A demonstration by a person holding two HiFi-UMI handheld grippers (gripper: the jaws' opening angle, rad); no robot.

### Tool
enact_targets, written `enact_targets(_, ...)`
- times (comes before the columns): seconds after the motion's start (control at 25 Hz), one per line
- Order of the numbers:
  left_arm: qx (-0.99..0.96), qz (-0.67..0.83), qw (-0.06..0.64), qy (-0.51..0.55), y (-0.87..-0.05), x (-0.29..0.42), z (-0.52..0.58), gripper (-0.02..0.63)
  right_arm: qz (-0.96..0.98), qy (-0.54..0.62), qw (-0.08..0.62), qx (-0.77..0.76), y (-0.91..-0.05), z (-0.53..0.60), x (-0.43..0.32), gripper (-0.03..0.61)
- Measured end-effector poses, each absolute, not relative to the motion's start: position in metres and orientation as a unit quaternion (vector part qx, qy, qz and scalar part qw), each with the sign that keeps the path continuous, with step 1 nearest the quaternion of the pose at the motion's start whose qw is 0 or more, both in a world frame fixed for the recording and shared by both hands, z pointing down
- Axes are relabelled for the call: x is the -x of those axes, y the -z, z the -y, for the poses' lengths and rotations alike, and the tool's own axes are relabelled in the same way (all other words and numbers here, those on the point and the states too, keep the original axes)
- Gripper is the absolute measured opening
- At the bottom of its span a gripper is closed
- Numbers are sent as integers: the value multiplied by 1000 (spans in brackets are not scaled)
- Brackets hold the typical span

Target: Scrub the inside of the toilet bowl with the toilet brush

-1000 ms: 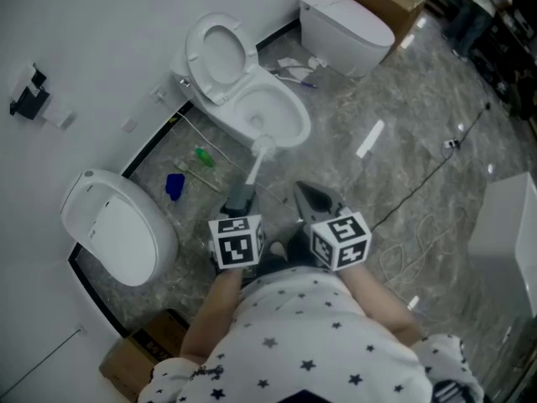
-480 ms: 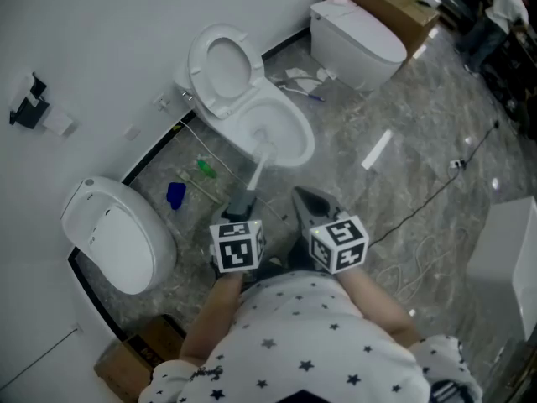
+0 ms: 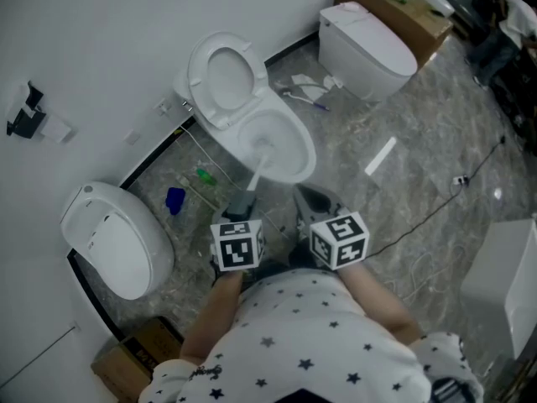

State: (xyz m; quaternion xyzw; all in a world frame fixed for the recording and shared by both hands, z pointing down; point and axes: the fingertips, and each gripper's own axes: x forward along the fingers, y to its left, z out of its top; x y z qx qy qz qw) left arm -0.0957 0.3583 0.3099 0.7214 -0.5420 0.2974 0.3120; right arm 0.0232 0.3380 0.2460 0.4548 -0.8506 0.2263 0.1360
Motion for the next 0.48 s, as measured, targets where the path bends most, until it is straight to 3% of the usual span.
enact_targets(0.48, -695, 555, 345, -298, -317, 56, -309, 155, 869, -235, 161, -404, -250, -275, -57, 0)
